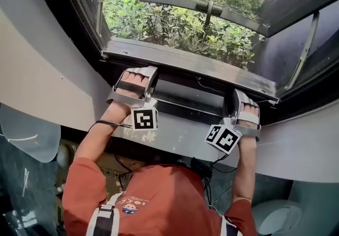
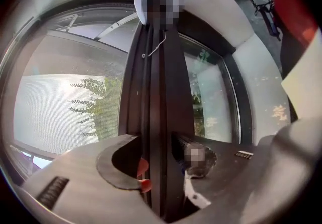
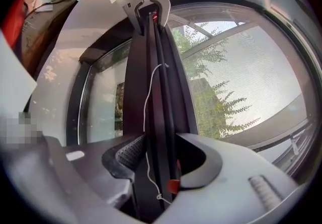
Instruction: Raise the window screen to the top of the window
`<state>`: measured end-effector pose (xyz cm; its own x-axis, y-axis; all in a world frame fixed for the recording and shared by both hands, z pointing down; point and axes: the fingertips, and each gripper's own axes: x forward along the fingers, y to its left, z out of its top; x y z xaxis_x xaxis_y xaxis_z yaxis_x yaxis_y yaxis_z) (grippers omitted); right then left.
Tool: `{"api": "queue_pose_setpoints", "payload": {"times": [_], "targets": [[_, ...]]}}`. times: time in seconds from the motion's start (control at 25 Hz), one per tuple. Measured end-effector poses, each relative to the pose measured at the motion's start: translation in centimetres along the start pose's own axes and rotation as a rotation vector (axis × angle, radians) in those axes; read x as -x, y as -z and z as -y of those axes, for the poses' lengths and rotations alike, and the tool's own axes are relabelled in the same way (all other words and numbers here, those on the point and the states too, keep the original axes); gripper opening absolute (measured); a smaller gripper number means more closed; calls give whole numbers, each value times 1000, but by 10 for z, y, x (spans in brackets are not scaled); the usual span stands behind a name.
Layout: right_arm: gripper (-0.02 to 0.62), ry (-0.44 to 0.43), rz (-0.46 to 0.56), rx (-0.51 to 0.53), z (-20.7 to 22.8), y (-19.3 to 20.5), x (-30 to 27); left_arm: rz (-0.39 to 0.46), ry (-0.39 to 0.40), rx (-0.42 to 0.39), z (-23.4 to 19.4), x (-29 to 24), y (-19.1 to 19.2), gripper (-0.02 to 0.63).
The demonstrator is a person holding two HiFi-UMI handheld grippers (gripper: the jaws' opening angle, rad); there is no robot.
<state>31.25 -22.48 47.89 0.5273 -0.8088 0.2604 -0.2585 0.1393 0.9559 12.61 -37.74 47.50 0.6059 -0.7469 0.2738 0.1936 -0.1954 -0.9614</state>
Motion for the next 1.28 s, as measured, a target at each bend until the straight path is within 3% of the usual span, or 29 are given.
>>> {"api": "queue_pose_setpoints", "payload": {"times": [0.2, 0.4, 0.56, 0.76, 1.08, 1.28], "targets": [[192, 0, 16, -24, -1, -2, 1, -4, 35, 2, 1, 2, 1, 170], [196, -39, 43, -61, -2, -2, 1, 42, 82, 103, 2, 2, -5, 170], [210, -118, 108, -215, 5, -8, 4, 23, 158, 106, 1, 2, -5, 170], [216, -193, 137, -270, -1, -8, 4, 32, 209, 133, 5, 2, -4, 176], [241, -194, 128, -241, -5, -7, 10, 91, 186, 187, 6, 6, -7, 176], [241, -170, 151, -237, 12, -10, 11, 104, 122, 160, -13, 9, -5, 176]]}}
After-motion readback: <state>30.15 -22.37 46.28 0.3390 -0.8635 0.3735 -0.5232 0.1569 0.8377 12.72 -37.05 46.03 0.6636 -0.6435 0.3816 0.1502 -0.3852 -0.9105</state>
